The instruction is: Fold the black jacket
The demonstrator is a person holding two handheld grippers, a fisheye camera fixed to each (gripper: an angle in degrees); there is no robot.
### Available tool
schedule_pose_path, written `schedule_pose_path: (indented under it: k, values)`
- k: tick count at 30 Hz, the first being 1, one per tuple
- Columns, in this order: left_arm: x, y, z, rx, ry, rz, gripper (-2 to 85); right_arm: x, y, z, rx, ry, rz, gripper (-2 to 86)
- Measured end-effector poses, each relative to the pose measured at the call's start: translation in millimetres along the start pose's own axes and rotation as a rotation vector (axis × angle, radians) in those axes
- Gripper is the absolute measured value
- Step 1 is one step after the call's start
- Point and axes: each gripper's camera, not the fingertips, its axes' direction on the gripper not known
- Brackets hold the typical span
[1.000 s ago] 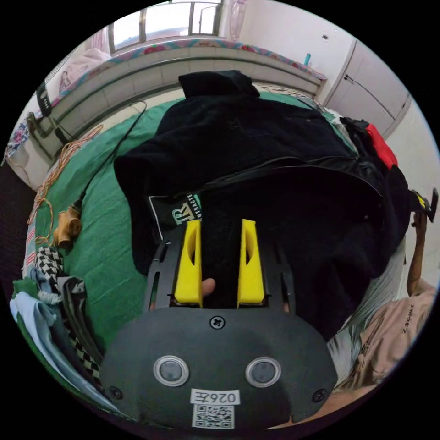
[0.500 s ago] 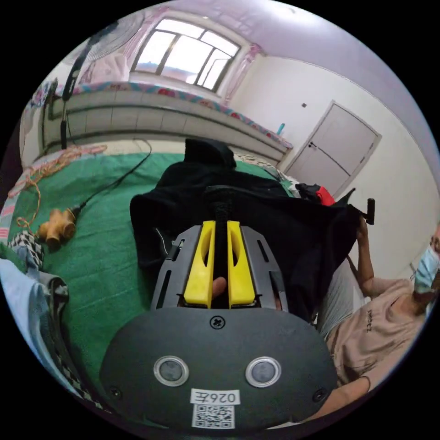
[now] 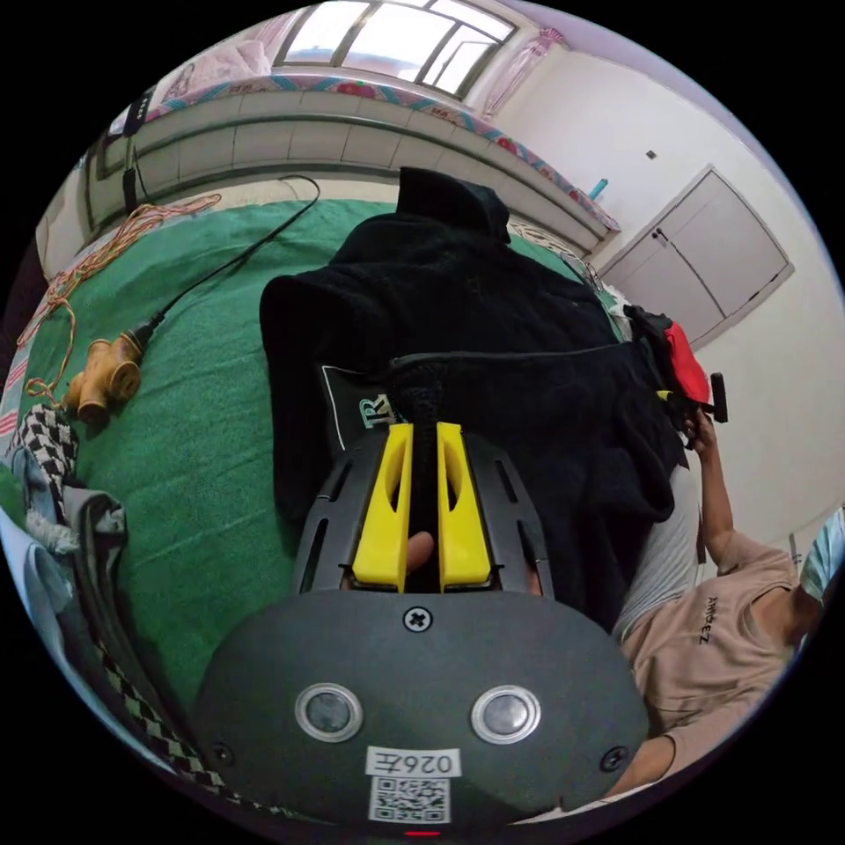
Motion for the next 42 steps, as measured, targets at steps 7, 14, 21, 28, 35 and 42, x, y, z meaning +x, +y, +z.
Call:
schedule_pose_path:
  k: [7, 14, 21, 28, 35, 42]
  values:
    - [2, 15, -27, 0.267, -0.077, -0.032, 7.8, -2, 2, 13, -0.019, 0.047, -0.042, 3.2]
    - [14, 2, -28, 0.156, -0.171, -0.034, 12.8, 4, 10, 18, -0.033, -0.012, -0.034, 3.0]
    - [30, -2, 3, -0.085, -0.176, 0.093, 9.8, 0, 17, 20, -0.016, -0.022, -0.036, 2.5]
    - [38, 12, -46, 0.101, -0.149, 0.020, 6.7, -21, 26, 5, 0.035, 0.089, -0.023, -1.0]
    - [112, 114, -185, 1.037, 0.222, 0.271, 0.5, -108, 99, -97, 0.700, 0.101, -0.158, -1.0]
    - [200, 97, -160, 0.699, 0.261, 0.533, 9.0, -194, 72, -107, 0.655, -0.236, -0.461, -0.5]
